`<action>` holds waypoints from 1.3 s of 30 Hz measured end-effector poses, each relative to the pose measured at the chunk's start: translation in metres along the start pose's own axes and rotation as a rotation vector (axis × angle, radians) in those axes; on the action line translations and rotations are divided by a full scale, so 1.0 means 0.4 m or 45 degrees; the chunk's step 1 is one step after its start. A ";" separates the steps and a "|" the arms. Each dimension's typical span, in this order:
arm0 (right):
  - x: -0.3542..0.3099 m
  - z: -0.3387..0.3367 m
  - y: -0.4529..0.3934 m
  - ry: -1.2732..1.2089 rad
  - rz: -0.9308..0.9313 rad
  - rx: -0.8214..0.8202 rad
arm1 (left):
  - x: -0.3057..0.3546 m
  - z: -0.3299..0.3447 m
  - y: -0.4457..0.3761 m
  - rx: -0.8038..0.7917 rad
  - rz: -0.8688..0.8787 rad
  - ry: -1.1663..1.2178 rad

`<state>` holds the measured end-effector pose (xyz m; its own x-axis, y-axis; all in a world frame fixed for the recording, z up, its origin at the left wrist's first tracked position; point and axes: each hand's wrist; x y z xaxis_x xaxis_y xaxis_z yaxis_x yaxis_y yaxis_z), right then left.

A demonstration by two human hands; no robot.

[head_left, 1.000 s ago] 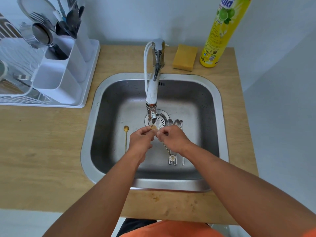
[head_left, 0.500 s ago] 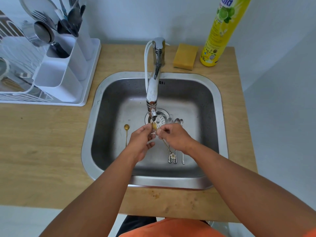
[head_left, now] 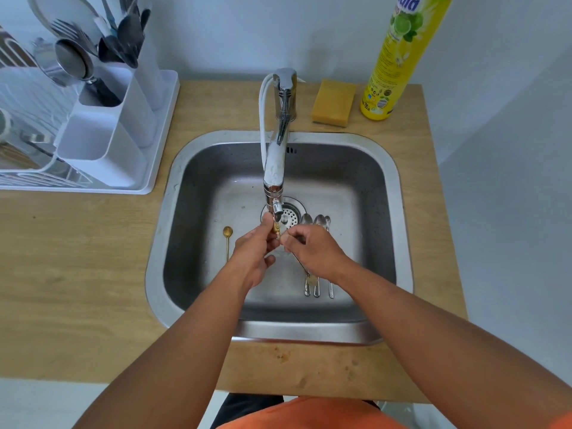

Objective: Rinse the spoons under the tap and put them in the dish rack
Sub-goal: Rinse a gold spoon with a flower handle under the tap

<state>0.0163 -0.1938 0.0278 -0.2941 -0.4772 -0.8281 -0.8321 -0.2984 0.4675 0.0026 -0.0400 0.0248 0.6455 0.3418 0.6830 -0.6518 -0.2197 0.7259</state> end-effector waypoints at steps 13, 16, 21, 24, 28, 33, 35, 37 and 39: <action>0.003 -0.009 -0.010 -0.014 0.070 0.078 | 0.004 -0.026 0.016 -0.100 0.065 -0.112; 0.004 -0.007 -0.010 -0.050 0.077 0.072 | 0.019 -0.001 0.021 0.030 0.093 -0.226; -0.005 0.012 -0.005 0.084 0.044 0.179 | 0.032 0.035 0.028 0.145 0.223 -0.225; -0.018 0.021 -0.001 0.195 0.029 0.244 | 0.040 0.045 0.031 0.206 0.287 -0.210; -0.030 0.023 -0.006 0.115 0.041 0.285 | 0.030 0.021 0.037 0.296 0.353 -0.309; -0.035 0.027 -0.020 -0.170 0.089 0.262 | -0.006 -0.025 0.056 0.079 0.263 -0.455; -0.035 0.030 -0.021 -0.237 0.112 0.247 | -0.022 -0.032 0.065 -0.015 0.237 -0.508; -0.037 0.028 -0.022 -0.333 0.157 0.225 | -0.034 -0.036 0.073 -0.057 0.265 -0.529; -0.045 0.022 -0.022 -0.379 0.224 0.211 | -0.040 -0.040 0.081 -0.072 0.307 -0.540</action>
<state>0.0248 -0.1755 0.0358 -0.5427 -0.2410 -0.8046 -0.8142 -0.0844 0.5744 -0.0355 -0.0380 0.0361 0.5713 -0.1174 0.8123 -0.8155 -0.1928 0.5457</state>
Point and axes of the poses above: each hand's wrist, its own y-axis away from the middle knuckle, its own z-axis out of the palm, x = y × z, and after that the axes turned 6 degrees about z, right-handed
